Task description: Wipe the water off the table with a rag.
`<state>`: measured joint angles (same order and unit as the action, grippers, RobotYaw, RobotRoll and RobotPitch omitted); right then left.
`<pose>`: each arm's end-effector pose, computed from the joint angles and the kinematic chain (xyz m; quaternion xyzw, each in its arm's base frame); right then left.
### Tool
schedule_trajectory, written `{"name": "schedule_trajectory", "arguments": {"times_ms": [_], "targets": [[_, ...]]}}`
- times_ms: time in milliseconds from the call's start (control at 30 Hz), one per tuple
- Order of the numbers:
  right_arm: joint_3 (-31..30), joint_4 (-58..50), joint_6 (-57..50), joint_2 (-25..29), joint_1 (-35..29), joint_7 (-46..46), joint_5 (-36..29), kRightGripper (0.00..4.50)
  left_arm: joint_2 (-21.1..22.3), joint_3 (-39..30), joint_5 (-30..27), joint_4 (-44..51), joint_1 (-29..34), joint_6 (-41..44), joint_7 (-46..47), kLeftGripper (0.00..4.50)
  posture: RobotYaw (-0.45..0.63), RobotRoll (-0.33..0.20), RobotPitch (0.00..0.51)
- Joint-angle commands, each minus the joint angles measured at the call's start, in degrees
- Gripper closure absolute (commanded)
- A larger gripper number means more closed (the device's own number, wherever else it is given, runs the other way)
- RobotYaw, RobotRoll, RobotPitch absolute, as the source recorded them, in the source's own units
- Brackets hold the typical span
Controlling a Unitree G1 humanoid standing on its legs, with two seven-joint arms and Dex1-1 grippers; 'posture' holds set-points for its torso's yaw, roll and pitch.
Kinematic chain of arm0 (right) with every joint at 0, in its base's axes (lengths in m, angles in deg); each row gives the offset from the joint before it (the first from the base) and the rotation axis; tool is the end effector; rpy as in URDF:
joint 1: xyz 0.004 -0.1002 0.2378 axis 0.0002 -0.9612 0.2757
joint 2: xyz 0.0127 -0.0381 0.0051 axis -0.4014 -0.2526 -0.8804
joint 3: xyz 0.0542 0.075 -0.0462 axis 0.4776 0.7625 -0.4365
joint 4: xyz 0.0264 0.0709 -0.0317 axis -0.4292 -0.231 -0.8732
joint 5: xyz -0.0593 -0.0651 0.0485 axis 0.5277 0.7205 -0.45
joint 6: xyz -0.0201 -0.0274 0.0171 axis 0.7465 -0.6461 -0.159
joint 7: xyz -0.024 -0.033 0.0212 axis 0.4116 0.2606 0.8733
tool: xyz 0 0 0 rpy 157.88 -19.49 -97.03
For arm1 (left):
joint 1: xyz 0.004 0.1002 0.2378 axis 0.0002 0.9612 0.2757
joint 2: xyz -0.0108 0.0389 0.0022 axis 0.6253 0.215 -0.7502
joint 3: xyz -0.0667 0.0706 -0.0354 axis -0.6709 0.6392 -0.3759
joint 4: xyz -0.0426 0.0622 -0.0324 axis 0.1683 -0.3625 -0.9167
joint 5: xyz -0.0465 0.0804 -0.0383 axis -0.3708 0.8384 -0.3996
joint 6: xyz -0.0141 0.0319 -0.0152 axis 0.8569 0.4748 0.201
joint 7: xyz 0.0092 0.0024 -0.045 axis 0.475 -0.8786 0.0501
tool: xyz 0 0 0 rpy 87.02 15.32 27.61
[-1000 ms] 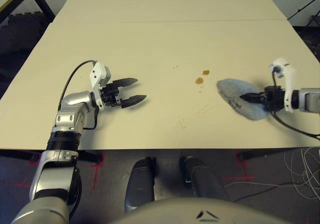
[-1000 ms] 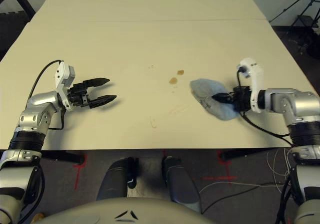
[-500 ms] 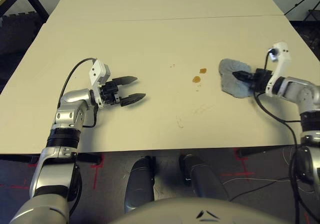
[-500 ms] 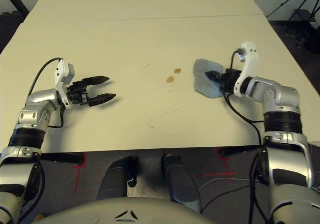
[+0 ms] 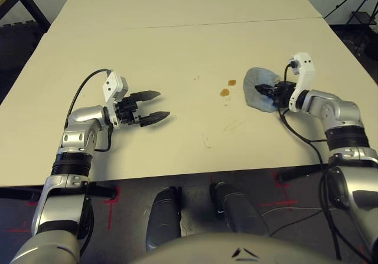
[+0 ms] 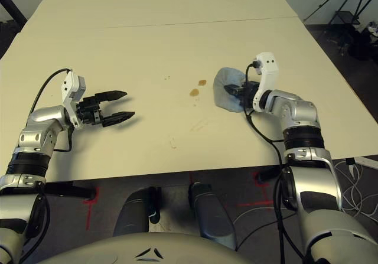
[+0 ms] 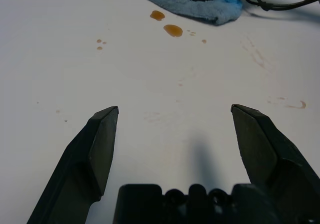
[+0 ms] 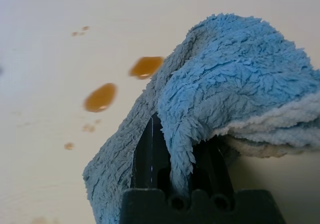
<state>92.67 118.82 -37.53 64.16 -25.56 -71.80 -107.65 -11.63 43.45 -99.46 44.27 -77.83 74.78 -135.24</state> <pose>0.3211 -0.2168 0.1160 0.1161 0.2146 0.3361 0.9097 0.2817 0.2793 0.1210 0.0670 0.0570 -0.5175 0.8511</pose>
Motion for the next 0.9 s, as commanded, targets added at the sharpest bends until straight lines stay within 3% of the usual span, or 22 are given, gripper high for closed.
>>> {"name": "schedule_trajectory", "arguments": {"times_ms": [33, 600, 900], "targets": [[-5.8, -0.2, -3.8, -4.3, -2.0, -1.7, 0.9, 4.41, 0.6, -0.2, 0.3, 1.2, 0.2, 0.3, -0.4, 0.0, -0.16, 0.0, 0.152], [-15.5, -15.8, -12.1, -13.5, -8.1, -4.0, -0.8, 4.41, 0.4, -0.2, 0.2, 2.3, 1.2, 0.7, 0.0, 0.0, -0.13, 0.0, 0.15], [-11.2, -12.9, -8.5, -12.8, -6.3, 0.1, 1.0, 4.41, 0.0, -0.1, 0.2, 2.4, 1.4, 0.7, 0.3, 0.0, -0.14, 0.0, 0.15]]}}
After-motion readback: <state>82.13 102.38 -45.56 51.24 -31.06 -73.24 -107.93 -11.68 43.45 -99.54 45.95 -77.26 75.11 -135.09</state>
